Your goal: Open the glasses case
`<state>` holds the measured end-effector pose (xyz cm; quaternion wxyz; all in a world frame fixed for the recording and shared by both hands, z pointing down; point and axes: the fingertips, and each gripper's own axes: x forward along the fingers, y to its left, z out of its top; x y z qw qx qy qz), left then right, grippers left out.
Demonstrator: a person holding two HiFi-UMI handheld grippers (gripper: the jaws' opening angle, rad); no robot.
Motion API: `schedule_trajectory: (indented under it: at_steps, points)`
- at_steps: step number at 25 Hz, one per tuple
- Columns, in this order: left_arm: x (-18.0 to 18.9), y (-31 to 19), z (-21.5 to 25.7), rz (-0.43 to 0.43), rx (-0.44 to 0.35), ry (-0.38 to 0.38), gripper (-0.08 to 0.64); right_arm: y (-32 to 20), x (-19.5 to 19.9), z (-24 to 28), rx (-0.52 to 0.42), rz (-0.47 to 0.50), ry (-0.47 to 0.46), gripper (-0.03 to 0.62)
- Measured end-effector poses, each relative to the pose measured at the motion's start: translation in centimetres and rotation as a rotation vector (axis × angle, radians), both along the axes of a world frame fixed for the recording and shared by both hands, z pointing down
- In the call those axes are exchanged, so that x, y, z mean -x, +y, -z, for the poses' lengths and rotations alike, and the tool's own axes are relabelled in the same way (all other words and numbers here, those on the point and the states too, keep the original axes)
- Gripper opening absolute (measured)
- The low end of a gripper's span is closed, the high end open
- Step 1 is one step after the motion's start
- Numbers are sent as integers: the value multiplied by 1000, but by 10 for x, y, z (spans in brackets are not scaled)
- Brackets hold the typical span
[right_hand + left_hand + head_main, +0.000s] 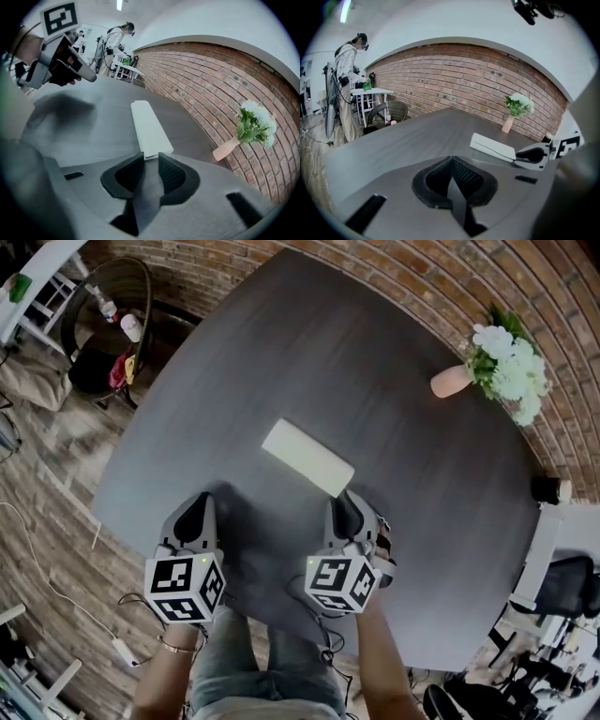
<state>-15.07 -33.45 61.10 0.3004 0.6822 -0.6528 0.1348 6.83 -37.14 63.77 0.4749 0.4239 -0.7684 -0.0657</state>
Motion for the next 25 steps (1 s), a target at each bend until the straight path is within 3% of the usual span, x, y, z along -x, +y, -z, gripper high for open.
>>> schedule_trajectory:
  at_steps: [17,25]
  points:
    - [2,2,6,5,3,-3,-5,-10,-5,22,-26,-24,-59,101]
    - [1,-6,19,-13,-14,-1,-5,-44,-22,50,-69,-135,-193,100]
